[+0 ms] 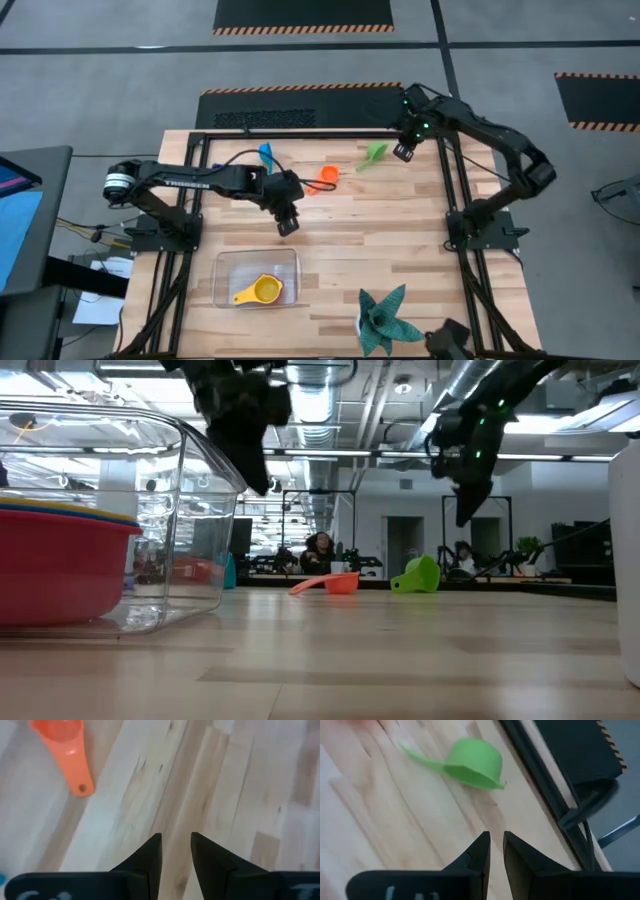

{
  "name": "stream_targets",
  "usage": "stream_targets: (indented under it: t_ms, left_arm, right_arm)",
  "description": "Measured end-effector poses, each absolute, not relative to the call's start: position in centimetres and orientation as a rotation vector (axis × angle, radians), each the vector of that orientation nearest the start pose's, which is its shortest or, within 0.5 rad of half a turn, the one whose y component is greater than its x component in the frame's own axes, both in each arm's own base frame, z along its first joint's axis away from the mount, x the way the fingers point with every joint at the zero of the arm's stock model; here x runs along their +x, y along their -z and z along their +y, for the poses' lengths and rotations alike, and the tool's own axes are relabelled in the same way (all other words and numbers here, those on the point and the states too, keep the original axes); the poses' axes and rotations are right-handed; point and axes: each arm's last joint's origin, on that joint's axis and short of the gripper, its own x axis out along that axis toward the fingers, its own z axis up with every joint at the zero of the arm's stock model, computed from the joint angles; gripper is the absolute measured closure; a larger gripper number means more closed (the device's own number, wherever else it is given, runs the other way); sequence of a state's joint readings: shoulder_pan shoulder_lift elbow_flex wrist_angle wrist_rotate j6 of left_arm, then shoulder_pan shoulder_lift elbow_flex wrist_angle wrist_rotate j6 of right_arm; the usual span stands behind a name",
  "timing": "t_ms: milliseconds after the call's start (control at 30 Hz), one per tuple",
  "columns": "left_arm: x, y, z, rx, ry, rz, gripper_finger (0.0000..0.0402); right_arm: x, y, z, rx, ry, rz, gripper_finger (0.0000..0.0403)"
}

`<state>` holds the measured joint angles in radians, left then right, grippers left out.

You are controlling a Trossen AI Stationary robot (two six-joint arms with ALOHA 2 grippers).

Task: Nest measuring cups in basket
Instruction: Stack the green measuring cup on top of the yellow measuring cup in the transparent bin

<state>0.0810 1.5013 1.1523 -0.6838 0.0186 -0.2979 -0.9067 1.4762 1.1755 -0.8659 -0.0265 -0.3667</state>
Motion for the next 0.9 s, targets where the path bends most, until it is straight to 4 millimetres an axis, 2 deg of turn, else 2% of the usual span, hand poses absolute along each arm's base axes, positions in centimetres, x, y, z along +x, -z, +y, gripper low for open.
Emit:
stream_targets:
  t_ms: [133,267,400,567,700,900]
  left_arm:
    - [30.6,-24.2,2.2,-0.376,-0.187,1.083,0.0310]
    - [30.9,-23.9,2.2,-0.389,-0.168,1.091,0.0310]
    - [31.0,-23.9,2.2,-0.390,-0.173,1.082,0.0310]
    - [31.0,-23.9,2.3,-0.391,-0.196,1.079,0.0310]
    - [31.0,-23.9,2.4,-0.395,-0.201,1.079,0.0310]
    - [31.0,-23.9,2.4,-0.395,-0.200,1.079,0.0310]
  right_arm:
    - [18.5,-24.9,-23.9,0.136,0.471,1.239,0.0326]
    - [19.1,-24.7,-24.6,0.000,0.364,1.277,0.0326]
    - [19.3,-24.5,-24.8,-0.135,0.256,1.305,0.0326]
    - [19.5,-24.6,-24.4,-0.131,0.181,1.264,0.0326]
    - [18.7,-25.3,-24.2,-0.211,0.238,1.364,0.0326]
    - [18.2,-27.7,-25.7,-0.264,0.420,1.289,0.0326]
